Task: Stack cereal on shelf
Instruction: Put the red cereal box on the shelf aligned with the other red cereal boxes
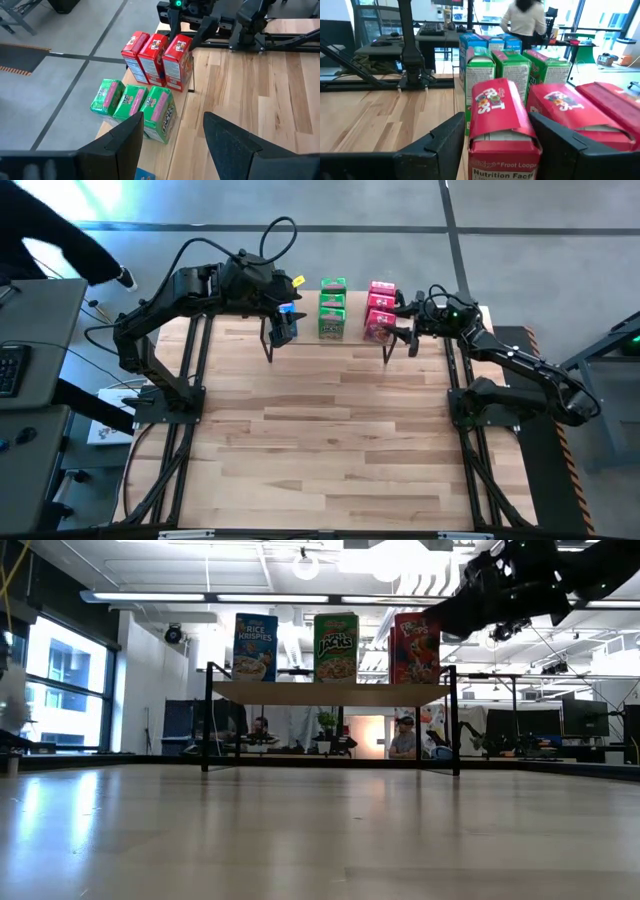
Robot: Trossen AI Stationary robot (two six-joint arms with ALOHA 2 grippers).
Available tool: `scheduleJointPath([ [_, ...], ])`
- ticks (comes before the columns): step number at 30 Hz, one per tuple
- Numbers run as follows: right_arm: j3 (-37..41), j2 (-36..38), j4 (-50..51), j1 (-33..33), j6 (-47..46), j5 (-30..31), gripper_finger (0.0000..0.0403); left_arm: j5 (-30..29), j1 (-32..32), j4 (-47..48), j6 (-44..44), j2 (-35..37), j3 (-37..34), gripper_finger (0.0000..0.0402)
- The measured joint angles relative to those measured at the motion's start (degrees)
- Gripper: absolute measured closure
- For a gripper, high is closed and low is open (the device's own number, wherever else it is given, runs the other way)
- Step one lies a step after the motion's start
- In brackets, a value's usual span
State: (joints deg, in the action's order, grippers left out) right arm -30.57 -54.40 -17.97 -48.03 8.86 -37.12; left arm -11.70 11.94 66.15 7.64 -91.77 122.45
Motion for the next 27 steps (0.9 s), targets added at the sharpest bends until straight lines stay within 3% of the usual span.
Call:
scheduleJointPath([
  [15, -1.9, 6.4, 0.3, 0.0, -1.2, 1.7, 0.0193, 0.0, 0.0, 0.0, 0.0, 0.0, 0.0, 0.0204],
  [27, -8.3, 14.1, 21.5, 0.1, -9.1, 2.5, 0.0194, 0.0, 0.0, 0.0, 0.0, 0.0, 0.0, 0.0204],
])
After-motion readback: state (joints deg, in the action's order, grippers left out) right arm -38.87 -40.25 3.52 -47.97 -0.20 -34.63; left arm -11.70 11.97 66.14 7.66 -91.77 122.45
